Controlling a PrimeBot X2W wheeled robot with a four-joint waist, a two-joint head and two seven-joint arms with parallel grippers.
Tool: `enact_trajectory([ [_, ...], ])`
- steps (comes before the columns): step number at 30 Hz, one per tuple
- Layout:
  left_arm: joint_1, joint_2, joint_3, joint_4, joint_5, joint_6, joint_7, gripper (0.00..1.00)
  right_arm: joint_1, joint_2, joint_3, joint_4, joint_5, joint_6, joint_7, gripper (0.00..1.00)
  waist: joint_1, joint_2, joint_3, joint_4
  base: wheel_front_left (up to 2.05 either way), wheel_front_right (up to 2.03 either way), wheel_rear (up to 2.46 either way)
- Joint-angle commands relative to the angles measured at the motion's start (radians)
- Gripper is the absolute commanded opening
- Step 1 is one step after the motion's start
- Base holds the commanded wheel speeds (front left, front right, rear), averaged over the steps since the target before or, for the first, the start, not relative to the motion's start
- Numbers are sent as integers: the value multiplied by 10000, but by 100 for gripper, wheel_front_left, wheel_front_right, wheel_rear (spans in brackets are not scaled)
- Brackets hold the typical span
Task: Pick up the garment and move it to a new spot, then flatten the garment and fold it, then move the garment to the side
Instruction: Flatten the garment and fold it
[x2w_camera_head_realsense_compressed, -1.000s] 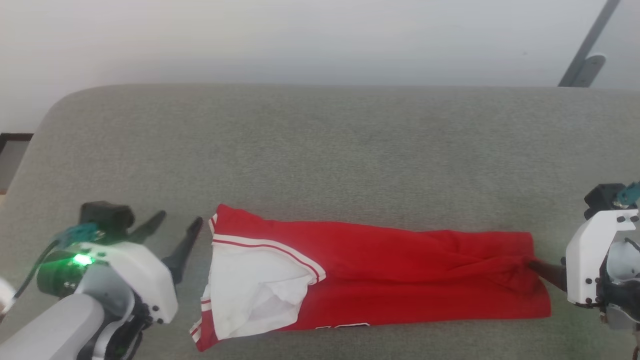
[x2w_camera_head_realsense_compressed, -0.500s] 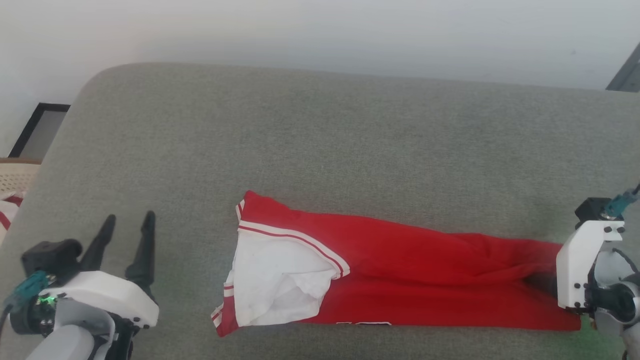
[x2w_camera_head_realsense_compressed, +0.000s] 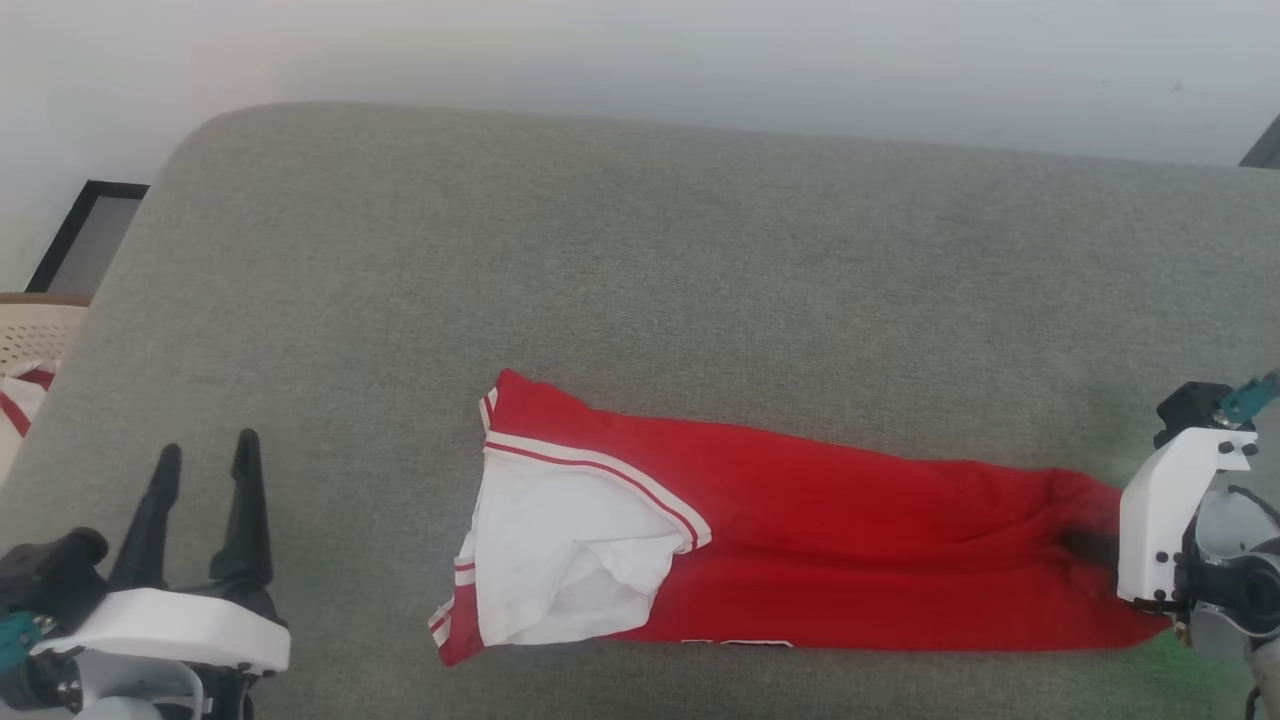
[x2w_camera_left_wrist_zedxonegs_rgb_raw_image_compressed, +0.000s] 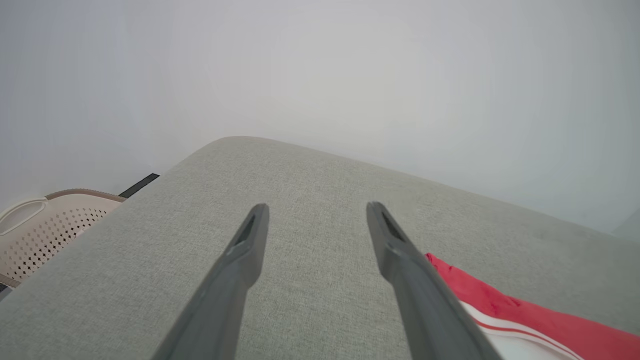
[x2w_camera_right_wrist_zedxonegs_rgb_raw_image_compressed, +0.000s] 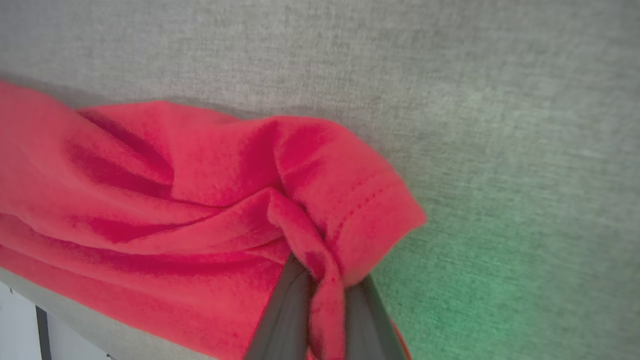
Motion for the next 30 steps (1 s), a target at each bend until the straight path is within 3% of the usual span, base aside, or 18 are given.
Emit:
enact_trajectory([
  [1,114,-161,273,40,232,-162,-39,100,1,47,83,60,60,-9,-124,0,0,-1,1,-54,0,0,0],
  [12,77,-925,1507,288,1255,-1188,-40,100,-308,-1313,-1192,633,-547,-9,-838,0,0,-1,90,-411,0,0,0],
  [21,-105,-1247,1899,572,1755,-1641,-41,100,-671,-1679,-1703,1220,-1327,-9,-972,0,0,-1,84,-721,0,0,0],
  [25,-117,-1361,2072,676,1949,-1783,-42,100,-594,-1441,-1277,415,-976,-1,-619,0,0,-1,-14,-861,0,0,0],
  [30,-62,-1454,2248,745,2101,-1893,-41,100,22,-1086,-877,-1693,590,-1,164,0,0,-1,-221,-970,0,0,0],
])
